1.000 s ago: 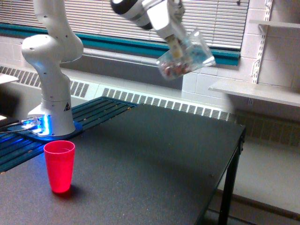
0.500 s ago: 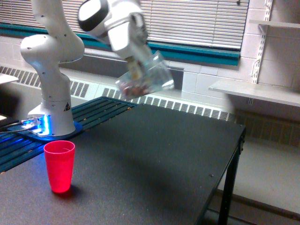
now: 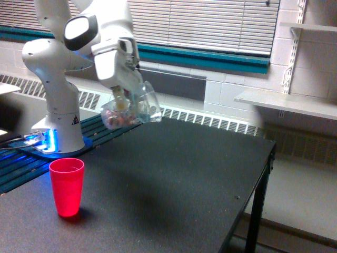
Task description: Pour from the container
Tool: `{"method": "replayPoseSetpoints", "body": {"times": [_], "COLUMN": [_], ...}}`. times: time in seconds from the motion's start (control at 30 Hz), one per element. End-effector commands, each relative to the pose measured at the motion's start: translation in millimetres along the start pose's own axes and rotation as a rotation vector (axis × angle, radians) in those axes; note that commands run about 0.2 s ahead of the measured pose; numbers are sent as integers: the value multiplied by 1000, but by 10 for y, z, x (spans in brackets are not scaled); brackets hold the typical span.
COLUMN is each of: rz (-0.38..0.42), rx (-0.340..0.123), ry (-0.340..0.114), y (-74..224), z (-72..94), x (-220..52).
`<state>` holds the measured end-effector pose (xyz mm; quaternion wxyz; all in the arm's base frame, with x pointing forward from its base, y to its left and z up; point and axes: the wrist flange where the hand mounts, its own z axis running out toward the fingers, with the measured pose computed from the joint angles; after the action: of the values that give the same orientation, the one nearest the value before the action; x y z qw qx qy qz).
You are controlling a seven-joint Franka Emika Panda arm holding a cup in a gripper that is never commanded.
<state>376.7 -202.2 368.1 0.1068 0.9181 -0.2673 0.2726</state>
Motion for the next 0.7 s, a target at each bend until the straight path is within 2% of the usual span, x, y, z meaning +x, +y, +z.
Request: {"method": "replayPoseSetpoints", "body": {"times": [0.03, 0.7], "rz": [-12, -28], "rx": [-17, -101], "ry": [18, -41], "y": [257, 1013], "z": [-54, 52], "x": [-100, -601]}}
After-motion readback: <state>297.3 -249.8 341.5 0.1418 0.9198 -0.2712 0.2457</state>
